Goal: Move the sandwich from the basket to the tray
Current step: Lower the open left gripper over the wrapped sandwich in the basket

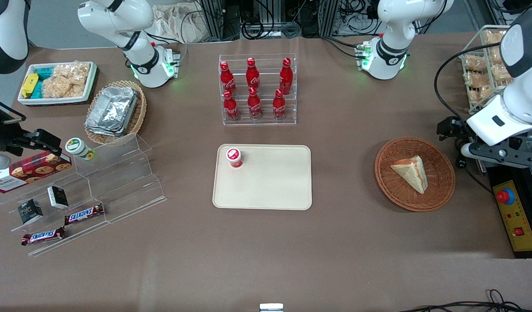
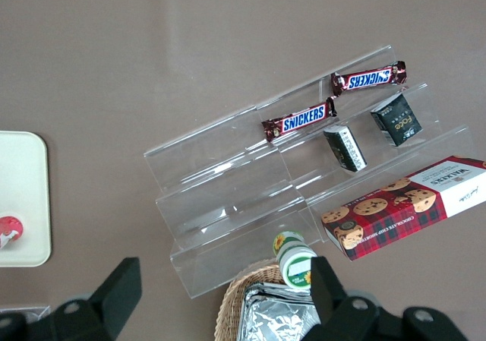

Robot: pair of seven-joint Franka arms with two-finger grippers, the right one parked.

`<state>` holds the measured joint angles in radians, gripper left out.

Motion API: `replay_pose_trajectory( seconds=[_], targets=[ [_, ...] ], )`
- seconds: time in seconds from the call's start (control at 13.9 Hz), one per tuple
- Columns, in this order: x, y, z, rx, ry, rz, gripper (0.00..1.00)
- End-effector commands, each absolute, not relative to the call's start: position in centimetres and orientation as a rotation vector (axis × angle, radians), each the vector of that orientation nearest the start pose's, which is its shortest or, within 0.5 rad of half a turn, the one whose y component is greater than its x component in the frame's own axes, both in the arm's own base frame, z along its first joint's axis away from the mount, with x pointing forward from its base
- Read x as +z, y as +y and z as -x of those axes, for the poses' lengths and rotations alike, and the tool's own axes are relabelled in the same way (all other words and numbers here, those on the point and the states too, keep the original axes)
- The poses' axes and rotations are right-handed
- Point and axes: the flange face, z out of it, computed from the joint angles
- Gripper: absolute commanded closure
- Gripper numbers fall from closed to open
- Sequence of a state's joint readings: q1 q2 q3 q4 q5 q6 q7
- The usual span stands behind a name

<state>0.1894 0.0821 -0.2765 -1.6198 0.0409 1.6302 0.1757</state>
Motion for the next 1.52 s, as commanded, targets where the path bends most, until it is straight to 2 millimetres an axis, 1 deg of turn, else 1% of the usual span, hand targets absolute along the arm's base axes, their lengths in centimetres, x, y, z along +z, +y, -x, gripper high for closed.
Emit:
replay_pose_trajectory(
  seconds=[0.0,0.14,0.22,0.29,0.36,0.43,0.58,0.65,0.79,0.87,1.01,1.15,1.23,1.44],
  targets=[
    [56.5,-3.7,-58.5,0.159,0.43,3.111,0.0],
    [56.5,-3.2,-59.7,0.178,0.437,3.108,0.0],
    [55.9,-3.3,-59.8,0.221,0.434,3.108,0.0],
    [55.8,-3.6,-59.8,0.223,0.429,3.105,0.0],
    [55.6,-3.5,-59.7,0.232,0.363,3.108,0.0],
    [55.1,-3.2,-59.5,0.244,0.219,3.116,0.0],
    [53.8,-3.2,-59.1,0.249,0.144,3.128,0.0],
    [52.8,-3.3,-58.7,0.242,0.124,3.125,0.0],
    [51.0,-2.8,-57.3,0.144,-0.023,3.122,0.0],
    [49.9,-3.0,-56.5,0.12,-0.067,3.116,0.0],
    [47.9,-2.9,-55.7,0.11,-0.109,3.125,0.0],
    [44.2,-2.8,-54.4,0.143,-0.143,3.117,0.0],
    [42.9,-2.8,-54.1,0.089,-0.175,3.118,0.0],
    [39.0,-2.7,-53.8,-0.01,-0.513,3.095,0.0]
  ],
)
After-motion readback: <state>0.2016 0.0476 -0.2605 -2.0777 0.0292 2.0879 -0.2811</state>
